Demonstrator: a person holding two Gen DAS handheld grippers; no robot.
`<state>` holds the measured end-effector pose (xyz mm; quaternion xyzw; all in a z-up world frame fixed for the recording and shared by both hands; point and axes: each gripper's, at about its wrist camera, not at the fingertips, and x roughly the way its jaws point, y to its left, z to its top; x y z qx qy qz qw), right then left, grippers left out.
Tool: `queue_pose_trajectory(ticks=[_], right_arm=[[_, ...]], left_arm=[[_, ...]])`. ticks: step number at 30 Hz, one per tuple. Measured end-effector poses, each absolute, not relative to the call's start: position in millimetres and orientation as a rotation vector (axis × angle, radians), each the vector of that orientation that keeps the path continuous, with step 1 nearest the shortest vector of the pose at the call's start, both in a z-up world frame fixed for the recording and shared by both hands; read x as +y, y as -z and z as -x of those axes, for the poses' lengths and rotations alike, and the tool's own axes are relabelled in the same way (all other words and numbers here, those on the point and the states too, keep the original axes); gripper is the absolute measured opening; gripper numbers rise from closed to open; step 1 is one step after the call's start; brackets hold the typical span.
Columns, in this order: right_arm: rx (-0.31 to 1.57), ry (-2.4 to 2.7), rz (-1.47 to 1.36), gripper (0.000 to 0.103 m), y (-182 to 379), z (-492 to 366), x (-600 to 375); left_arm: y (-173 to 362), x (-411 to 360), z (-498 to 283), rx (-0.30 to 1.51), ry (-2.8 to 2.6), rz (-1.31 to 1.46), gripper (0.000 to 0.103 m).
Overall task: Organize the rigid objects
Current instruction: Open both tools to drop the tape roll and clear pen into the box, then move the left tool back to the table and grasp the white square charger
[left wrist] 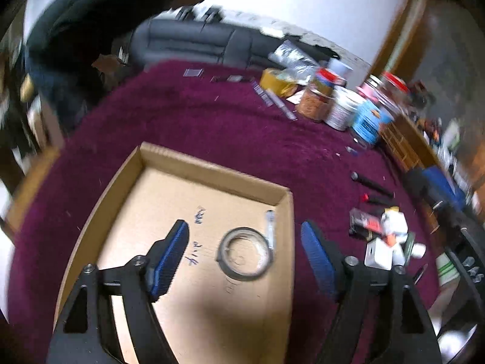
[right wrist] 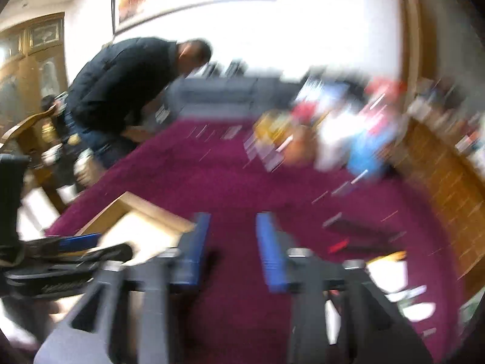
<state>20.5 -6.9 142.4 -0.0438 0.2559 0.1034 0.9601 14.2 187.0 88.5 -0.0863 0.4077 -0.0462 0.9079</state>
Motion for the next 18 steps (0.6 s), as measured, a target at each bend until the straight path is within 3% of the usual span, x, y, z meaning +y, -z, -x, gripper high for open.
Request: queue_pose_trajectory(ticks=[1,2,18], right_arm=[[0.46,-0.165,0.104,0.098,-144.9,-11.0,-15.3],[0.402,-0.124,0.109,0.102,-145.4,-2.0,-25.9],[0.522,0.197,-0.137,0.102,-94.9,-3.6,-226.7]], left_arm=[[-92.6,174.8,-7.9,0.822,0.097,0.136,0.078],[-95.4,161.7,-1.5,0.806,0.1,0.096,0.079],[-71.4,18.0,25.3,0.881,0.193,-0.137,0.079]])
